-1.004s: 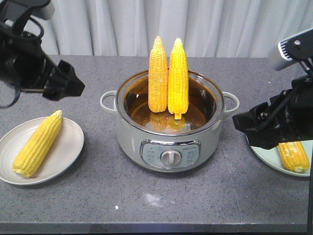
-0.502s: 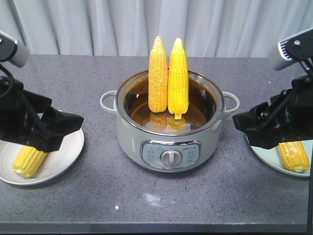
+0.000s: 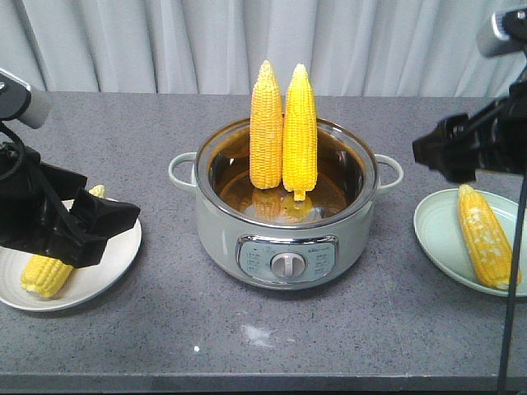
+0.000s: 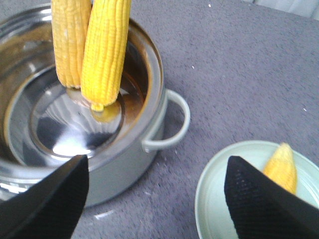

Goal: Distribute corn equally
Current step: 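Reach the right gripper to another corn cob in the pot and grasp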

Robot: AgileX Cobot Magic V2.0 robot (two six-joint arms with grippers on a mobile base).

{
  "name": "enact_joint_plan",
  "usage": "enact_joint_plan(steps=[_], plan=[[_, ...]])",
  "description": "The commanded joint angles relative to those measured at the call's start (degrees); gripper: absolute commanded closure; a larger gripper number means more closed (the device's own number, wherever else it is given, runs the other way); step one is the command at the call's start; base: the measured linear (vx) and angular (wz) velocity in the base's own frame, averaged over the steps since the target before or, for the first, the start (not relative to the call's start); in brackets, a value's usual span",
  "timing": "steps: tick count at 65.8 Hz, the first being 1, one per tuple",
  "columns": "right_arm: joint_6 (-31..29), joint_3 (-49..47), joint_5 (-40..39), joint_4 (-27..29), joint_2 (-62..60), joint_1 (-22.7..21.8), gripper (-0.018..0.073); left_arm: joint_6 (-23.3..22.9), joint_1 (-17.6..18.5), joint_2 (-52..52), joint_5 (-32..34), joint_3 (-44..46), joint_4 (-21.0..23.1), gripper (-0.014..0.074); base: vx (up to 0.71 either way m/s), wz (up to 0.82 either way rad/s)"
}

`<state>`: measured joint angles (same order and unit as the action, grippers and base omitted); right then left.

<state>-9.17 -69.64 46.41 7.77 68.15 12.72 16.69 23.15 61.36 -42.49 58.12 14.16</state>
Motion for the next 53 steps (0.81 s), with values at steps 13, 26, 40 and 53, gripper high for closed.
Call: enact_joint_plan(steps=[13, 26, 40, 53], plan=[[-20.21, -13.31, -0.19, 23.45, 11.63, -4.37, -0.0057, 0.00, 0.42, -0.83, 3.40, 1.52, 1.26, 0.0074, 0.00, 0.00], [-24.26, -20.92, -0.19, 28.08, 21.03, -4.37, -0.0047, 0.00, 0.42, -0.83, 3.40, 1.52, 1.26, 0.0074, 0.00, 0.00], [-26.91, -29.53, 0.02, 32.62, 30.25, -4.32, -0.0032, 0.00, 0.42, -0.83, 3.40, 1.52, 1.26, 0.0074, 0.00, 0.00], [-28.82, -35.34, -0.14, 36.40, 36.97, -4.26, -0.0030, 0.00, 0.42, -0.83, 3.40, 1.52, 1.26, 0.0074, 0.00, 0.00]])
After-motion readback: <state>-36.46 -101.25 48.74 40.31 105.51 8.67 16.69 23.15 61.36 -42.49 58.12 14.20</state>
